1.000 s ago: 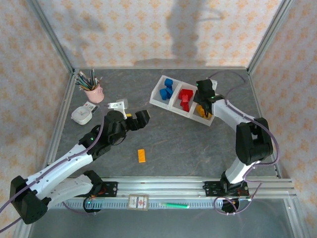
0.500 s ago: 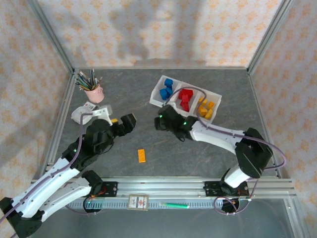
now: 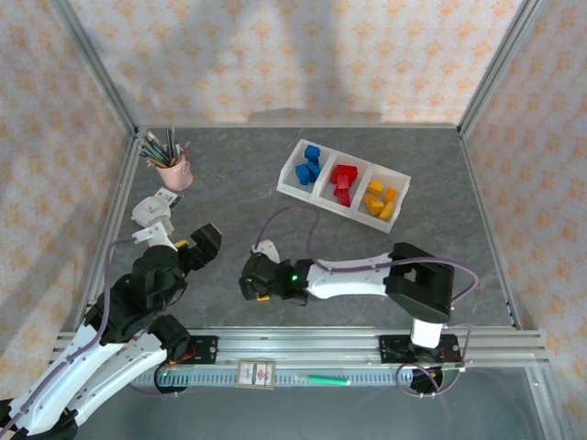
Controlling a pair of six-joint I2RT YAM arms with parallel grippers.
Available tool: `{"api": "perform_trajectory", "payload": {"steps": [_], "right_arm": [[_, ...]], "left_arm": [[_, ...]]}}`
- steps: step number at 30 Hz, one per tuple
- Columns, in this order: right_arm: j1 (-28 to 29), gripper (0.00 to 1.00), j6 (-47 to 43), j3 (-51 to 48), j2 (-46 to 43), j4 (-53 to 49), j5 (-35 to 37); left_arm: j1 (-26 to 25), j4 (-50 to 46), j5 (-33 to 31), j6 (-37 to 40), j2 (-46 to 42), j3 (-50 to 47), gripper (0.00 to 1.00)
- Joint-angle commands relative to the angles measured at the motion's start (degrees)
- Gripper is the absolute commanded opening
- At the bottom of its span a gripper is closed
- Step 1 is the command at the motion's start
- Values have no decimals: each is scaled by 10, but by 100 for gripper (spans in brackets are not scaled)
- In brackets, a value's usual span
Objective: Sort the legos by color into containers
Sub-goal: Pick up the lego from the bottom-center of the table, then place the lego in the container.
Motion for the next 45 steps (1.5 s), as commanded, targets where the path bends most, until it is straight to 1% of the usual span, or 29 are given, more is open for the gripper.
{"api": "perform_trajectory", "payload": {"steps": [1, 9, 15, 21, 23, 27, 31, 34, 37, 40, 42, 43, 45], "right_arm": [[18, 89, 24, 44, 36, -33, 57], [27, 74, 63, 78, 87, -92, 90], [28, 62, 74, 80, 102, -109, 90], [28, 41, 79, 83, 107, -116, 97], [28, 36, 81, 85, 103, -118, 104], [28, 34, 82, 85, 78, -125, 123], [12, 34, 83, 65, 18, -126, 133], [-25, 34, 76, 35, -40, -126, 139], [-88, 34, 55, 4, -95, -124, 149], [-180, 35, 21, -18, -146, -116, 138], [-255, 35, -4, -18, -171, -116, 121], [-283, 35, -18, -21, -180, -108, 126], [-358, 35, -44, -28, -192, -87, 131]], "left_arm": [[5, -36, -25, -17, -11, -7, 99], [5, -35, -26, -17, -8, -8, 99], [5, -24, -25, -14, -2, -11, 99], [5, -12, -17, -14, 8, -15, 99], [5, -9, -15, -13, 9, -14, 99], [5, -3, -13, -9, 12, -9, 99], [6, 15, -5, 0, 24, -3, 99], [5, 40, 8, 12, 46, 2, 99], [5, 79, 21, 28, 76, 6, 99], [5, 127, 43, 45, 116, 10, 99], [5, 160, 57, 57, 149, 15, 99], [5, 172, 63, 61, 163, 18, 99], [6, 205, 74, 69, 193, 20, 99]]}}
